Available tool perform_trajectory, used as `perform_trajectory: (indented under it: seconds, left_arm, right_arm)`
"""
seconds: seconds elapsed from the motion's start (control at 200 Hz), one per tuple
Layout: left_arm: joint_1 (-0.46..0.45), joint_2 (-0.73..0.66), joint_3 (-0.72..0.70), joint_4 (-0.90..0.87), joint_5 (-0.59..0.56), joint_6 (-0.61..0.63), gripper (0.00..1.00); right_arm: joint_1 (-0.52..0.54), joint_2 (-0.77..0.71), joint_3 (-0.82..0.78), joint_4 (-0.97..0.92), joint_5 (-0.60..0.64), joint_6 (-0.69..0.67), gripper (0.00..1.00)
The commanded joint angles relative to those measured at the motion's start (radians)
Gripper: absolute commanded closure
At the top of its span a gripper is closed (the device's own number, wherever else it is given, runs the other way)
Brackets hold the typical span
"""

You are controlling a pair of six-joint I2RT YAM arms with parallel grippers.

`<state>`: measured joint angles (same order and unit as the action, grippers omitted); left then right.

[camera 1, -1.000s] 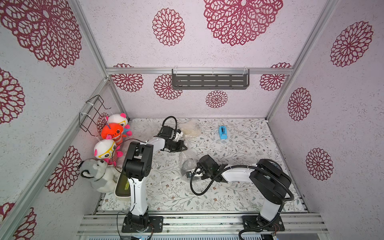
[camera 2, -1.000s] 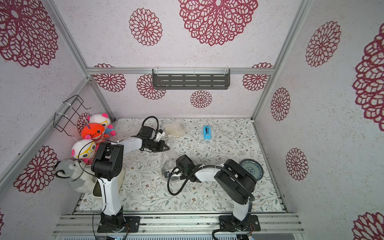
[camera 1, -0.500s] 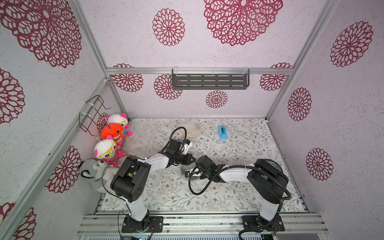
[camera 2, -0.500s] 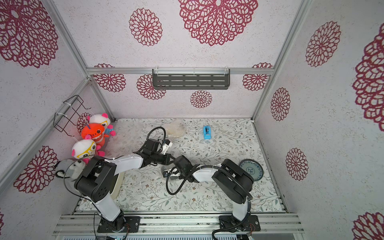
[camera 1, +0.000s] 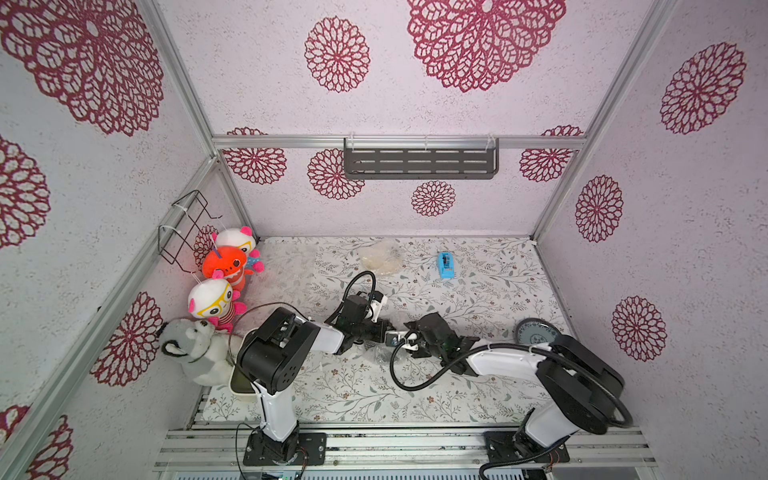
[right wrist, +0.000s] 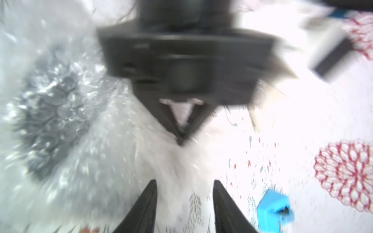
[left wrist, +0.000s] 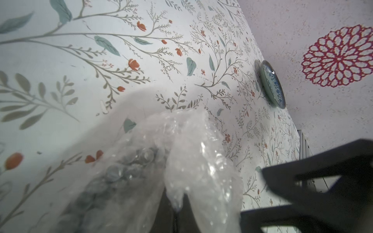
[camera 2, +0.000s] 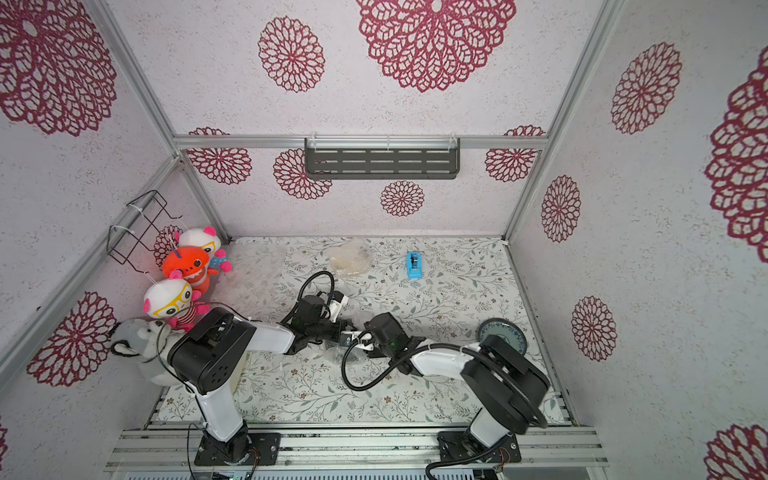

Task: Wrap dinner plates in bubble wrap
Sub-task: Wrap the plate in the bubble wrap.

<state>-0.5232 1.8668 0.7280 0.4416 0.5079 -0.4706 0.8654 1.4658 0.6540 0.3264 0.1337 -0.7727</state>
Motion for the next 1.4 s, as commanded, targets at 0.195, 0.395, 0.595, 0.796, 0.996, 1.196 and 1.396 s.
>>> perform_trajectory:
  seconds: [0.195,0.395,0.595,0.796,0.996,1.196,1.396]
  left_arm:
    - [-0.032,0.033,-0.044,-0.137,-0.020,0.045,1.00]
    - [-0.033,0.017,-0.029,-0.158,-0.018,0.079,1.00]
    - [-0.035,0.010,-0.029,-0.155,-0.023,0.090,1.00]
    - [-0.034,0.017,-0.035,-0.121,-0.030,0.083,1.00]
    - [-0.034,0.013,-0.032,-0.119,-0.025,0.090,1.00]
    - [-0.033,-0.043,-0.010,-0.199,-0.024,0.092,0.91]
    - [-0.035,-0.258,-0.062,-0.303,-0.051,0.011,0.67]
  right_arm:
    - [-0.124,-0.210,-0.043,-0.105,-0.128,0.932,0.47]
    - [-0.192,-0.023,0.157,-0.259,-0.513,0.701,0.45]
    - [-0.267,0.258,0.430,-0.420,-0.694,0.644,0.47]
    - [-0.267,0.409,0.505,-0.336,-0.715,0.903,0.50]
    - [-0.266,0.443,0.509,-0.223,-0.742,1.074,0.66]
    - [-0.258,0.423,0.534,-0.326,-0.766,0.964,1.00]
    - [-0.259,0.362,0.529,-0.418,-0.763,0.799,1.00]
